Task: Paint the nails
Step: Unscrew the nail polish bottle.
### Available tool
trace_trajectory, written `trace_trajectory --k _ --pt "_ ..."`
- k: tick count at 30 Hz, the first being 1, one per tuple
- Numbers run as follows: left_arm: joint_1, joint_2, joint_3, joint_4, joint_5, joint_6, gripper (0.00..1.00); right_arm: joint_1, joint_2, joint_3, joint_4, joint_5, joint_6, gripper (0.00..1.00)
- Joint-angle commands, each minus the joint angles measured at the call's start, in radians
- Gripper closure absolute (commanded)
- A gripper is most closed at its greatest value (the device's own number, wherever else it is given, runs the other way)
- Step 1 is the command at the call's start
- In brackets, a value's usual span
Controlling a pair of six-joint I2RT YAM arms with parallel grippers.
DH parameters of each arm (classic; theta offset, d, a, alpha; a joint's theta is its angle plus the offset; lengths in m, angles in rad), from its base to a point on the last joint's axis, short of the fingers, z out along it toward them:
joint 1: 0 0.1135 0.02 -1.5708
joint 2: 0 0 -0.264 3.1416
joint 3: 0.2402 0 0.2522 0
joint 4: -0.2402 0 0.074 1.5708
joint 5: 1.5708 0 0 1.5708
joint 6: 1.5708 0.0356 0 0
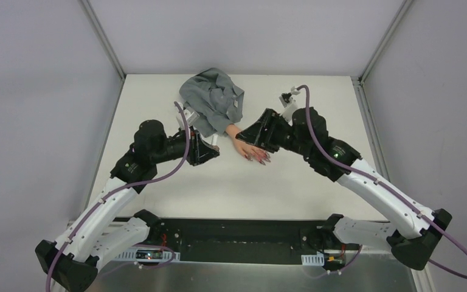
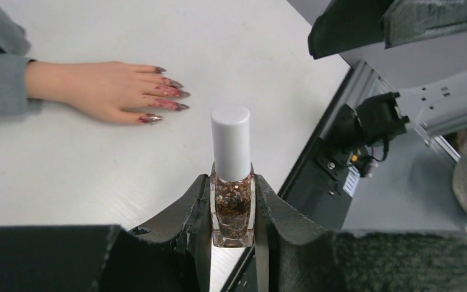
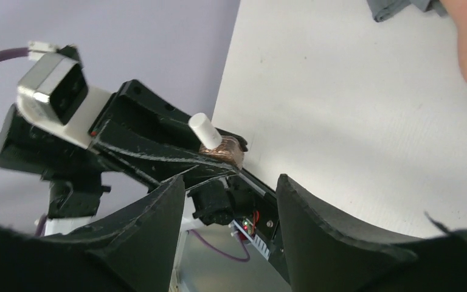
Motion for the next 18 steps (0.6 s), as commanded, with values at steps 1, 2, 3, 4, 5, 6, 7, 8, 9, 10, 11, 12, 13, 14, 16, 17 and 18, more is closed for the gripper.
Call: trace_trajectory --k 1,2,3,4,5,6,7,8,9,10,11,12,13,14,16,17,18 --pt "-0.008 -0.045 -0.008 0.027 -0.142 -0.016 1.0 0.067 0.029 -0.04 0.119 0.239 0.085 0.41" --pt "-0.008 -0.045 -0.009 0.027 -0.141 -0.016 1.0 0.084 0.038 -0.039 0.141 0.267 0.082 0.41" --pt "-0.008 -0.044 -0.008 0.027 -0.14 -0.018 1.0 0.101 0.05 -0.035 0.156 0.295 0.076 0.41" --pt "-0.008 -0.044 -0.008 0.027 -0.139 -0.018 1.0 0.116 0.069 -0.027 0.171 0.319 0.071 0.42" --pt "-0.008 -0.043 -0.008 0.027 -0.14 -0.019 1.0 0.129 0.086 -0.019 0.187 0.335 0.065 0.42" --pt "-0.008 -0.042 -0.009 0.027 -0.14 -0.019 1.0 0.146 0.105 -0.008 0.202 0.346 0.058 0.43" --pt "-0.008 -0.039 -0.009 0.027 -0.141 -0.02 1.0 0.158 0.126 0.005 0.216 0.355 0.05 0.43" --pt "-0.008 -0.038 -0.008 0.027 -0.138 -0.02 1.0 0.166 0.146 0.021 0.222 0.362 0.044 0.43" --pt "-0.009 -0.036 -0.008 0.027 -0.138 -0.022 1.0 0.177 0.168 0.039 0.227 0.369 0.035 0.44" --pt "-0.009 -0.035 -0.009 0.027 -0.139 -0.024 1.0 0.186 0.188 0.054 0.233 0.374 0.027 0.44" --pt "-0.009 -0.034 -0.009 0.027 -0.139 -0.023 1.0 0.195 0.207 0.071 0.235 0.379 0.018 0.44" --pt "-0.009 -0.033 -0.009 0.027 -0.138 -0.024 1.0 0.205 0.225 0.092 0.236 0.386 0.011 0.44" --pt "-0.01 -0.032 -0.009 0.027 -0.138 -0.023 1.0 0.213 0.239 0.104 0.235 0.395 0.002 0.45" --pt "-0.01 -0.031 -0.008 0.027 -0.137 -0.024 1.0 0.223 0.252 0.115 0.238 0.401 -0.003 0.45" --pt "-0.009 -0.029 -0.007 0.027 -0.13 -0.023 1.0 0.237 0.273 0.128 0.241 0.422 -0.017 0.46" --pt "-0.009 -0.028 -0.005 0.027 -0.126 -0.023 1.0 0.244 0.281 0.134 0.242 0.431 -0.02 0.46" --pt "-0.009 -0.025 -0.005 0.027 -0.124 -0.024 1.0 0.249 0.288 0.139 0.243 0.438 -0.024 0.47"
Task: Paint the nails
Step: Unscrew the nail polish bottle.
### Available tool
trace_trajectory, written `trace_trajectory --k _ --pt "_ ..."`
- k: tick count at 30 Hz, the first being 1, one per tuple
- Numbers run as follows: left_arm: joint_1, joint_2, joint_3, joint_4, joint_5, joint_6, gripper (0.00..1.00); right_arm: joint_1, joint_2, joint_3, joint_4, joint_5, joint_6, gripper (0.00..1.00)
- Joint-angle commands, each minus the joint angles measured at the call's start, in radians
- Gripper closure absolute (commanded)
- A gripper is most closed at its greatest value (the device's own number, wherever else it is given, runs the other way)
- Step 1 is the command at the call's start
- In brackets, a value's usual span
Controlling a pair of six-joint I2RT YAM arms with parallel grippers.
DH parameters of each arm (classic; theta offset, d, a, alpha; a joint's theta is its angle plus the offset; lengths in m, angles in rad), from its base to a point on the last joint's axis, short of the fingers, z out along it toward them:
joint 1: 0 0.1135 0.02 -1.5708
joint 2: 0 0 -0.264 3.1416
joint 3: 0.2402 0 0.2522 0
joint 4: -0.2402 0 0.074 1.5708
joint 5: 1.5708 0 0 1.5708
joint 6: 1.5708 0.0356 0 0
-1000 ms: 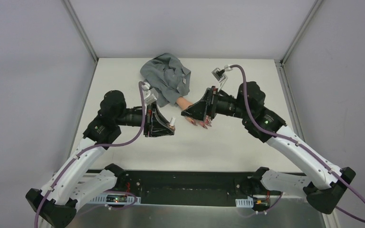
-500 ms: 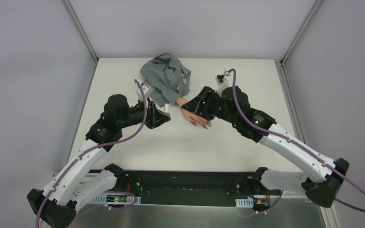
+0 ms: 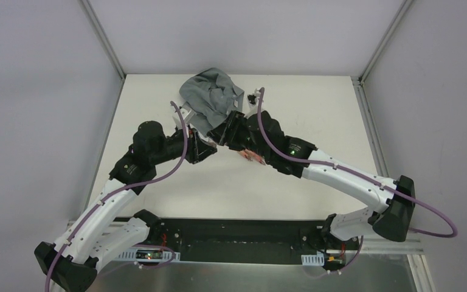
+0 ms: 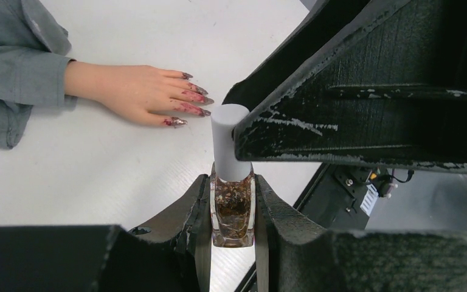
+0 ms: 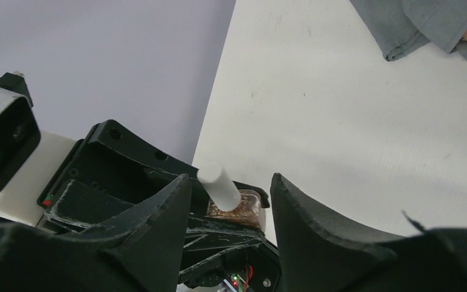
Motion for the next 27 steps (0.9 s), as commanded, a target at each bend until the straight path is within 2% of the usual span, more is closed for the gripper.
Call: trace_trajectory --k 1,6,11,13,15,16,21,27 --pt "-0.009 0.001 0.006 0.035 0.02 -0.021 1.0 0.028 0.023 0.07 0.061 0.075 -0.042 0.47" --pt "-0.009 0.003 0.009 0.035 0.022 -0.022 1.0 0.035 0.051 0.084 0.06 0.086 -0.054 0.5" --pt "-0.009 0.007 0.009 0.035 0.029 -0.023 1.0 0.043 0.08 0.109 0.038 0.101 -0.071 0.66" --pt "-0.009 0.01 0.011 0.035 0.038 -0.025 1.0 0.046 0.088 0.119 0.025 0.113 -0.083 0.76" --pt "-0.009 0.015 0.014 0.035 0.049 -0.026 1.0 0.047 0.09 0.12 0.013 0.125 -0.094 0.94" --pt "-0.009 0.015 0.016 0.035 0.055 -0.026 1.0 0.046 0.089 0.118 0.009 0.132 -0.103 1.0" --pt "-0.007 0.022 0.034 0.042 0.145 -0.04 1.0 0.045 0.07 0.09 0.03 0.11 -0.207 1.0" --pt "-0.005 0.037 0.073 0.058 0.347 -0.071 1.0 0.008 0.016 0.033 0.099 -0.104 -0.325 1.0"
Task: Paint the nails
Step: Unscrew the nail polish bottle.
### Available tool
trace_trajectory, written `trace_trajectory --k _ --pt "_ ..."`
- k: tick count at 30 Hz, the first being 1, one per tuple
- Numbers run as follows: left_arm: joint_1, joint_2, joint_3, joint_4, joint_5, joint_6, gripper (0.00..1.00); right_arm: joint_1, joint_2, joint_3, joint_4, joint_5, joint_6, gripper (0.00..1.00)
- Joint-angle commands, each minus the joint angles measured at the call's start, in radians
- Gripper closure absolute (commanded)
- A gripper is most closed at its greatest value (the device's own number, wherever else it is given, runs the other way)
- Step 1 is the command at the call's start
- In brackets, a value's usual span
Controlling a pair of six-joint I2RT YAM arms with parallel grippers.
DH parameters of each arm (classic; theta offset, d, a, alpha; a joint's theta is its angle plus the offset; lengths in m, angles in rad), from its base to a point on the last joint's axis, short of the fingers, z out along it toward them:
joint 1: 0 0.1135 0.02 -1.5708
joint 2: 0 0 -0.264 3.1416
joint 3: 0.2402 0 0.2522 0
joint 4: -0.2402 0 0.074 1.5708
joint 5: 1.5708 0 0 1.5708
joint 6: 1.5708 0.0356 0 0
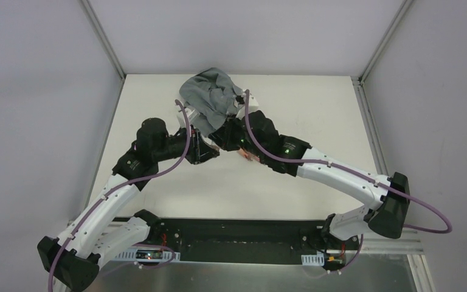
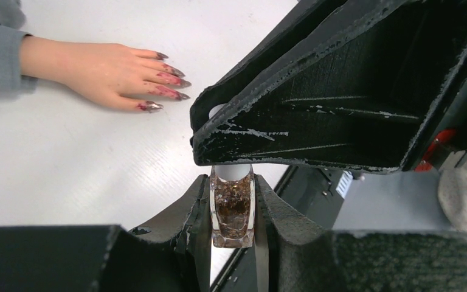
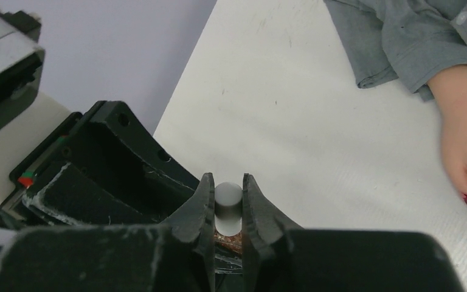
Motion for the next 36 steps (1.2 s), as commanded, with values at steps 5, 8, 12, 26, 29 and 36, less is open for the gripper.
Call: trace_trajectory --k 5,8,12,26,29,36 --pt "-0.013 -0.011 0.085 0.096 0.392 -0.042 1.0 -0.067 -0.12 -0.077 0.171 -0.391 -0.157 1.0" --pt "-0.013 -0.019 0.086 0.126 0.469 -0.058 1.0 -0.097 -0.149 -0.101 0.214 -0.531 -0.173 1.0" --pt "-0.014 -0.033 0.086 0.146 0.52 -0.062 1.0 -0.123 -0.172 -0.124 0.264 -0.673 -0.182 1.0" --pt "-0.016 -0.054 0.079 0.174 0.594 -0.06 1.0 -0.158 -0.202 -0.172 0.417 -0.907 -0.133 1.0" --pt "-0.016 -0.054 0.074 0.174 0.563 -0.057 1.0 -0.159 -0.221 -0.189 0.449 -0.888 -0.117 1.0" --pt "-0.016 -0.042 0.06 0.174 0.475 -0.068 1.0 -0.158 -0.273 -0.251 0.517 -0.768 -0.105 1.0"
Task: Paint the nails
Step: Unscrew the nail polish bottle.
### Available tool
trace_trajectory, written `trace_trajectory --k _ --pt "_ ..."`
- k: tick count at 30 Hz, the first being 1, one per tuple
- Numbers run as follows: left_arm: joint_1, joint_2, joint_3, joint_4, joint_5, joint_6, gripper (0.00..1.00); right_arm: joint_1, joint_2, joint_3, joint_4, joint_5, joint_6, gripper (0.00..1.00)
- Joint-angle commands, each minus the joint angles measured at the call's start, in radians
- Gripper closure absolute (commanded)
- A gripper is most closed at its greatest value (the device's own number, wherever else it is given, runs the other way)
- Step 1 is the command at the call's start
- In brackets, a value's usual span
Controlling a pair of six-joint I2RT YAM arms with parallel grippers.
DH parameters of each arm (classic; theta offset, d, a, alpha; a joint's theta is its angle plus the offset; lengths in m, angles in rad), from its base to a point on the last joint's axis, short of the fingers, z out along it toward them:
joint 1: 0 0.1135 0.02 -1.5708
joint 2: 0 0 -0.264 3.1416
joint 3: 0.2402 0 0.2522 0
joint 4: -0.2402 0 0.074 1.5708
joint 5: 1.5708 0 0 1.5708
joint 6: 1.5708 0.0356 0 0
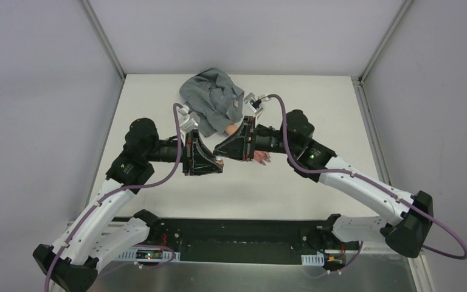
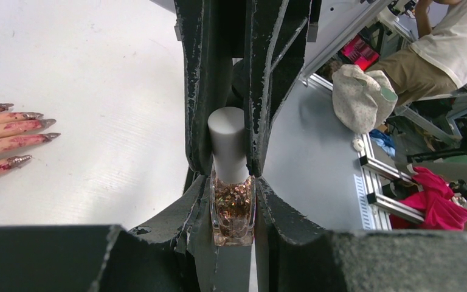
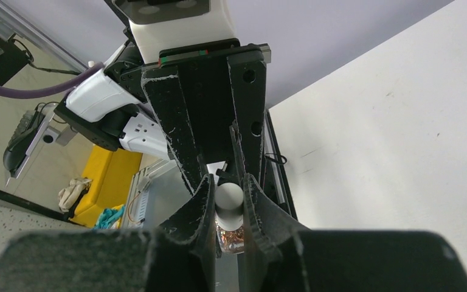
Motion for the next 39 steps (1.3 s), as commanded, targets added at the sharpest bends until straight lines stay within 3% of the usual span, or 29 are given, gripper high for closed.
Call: trace_trajectory --k 1,14,25,39 --pt "-0.014 0.001 0.015 0.055 -0.021 -0.005 1.0 0.003 -0.062 -0.033 0.14 0.087 0.022 1.0" --pt "-0.014 0.013 0.007 0.054 -0.053 -0.005 1.0 0.002 -0.124 -0.093 0.212 0.197 0.035 1.0" --pt "-0.014 0.028 0.012 0.054 0.0 0.0 1.0 0.002 -0.129 -0.073 0.207 0.152 0.024 1.0" --pt "-0.041 0.028 0.019 0.054 0.099 0.021 1.0 -0.001 -0.108 -0.037 0.233 -0.014 0.031 1.0"
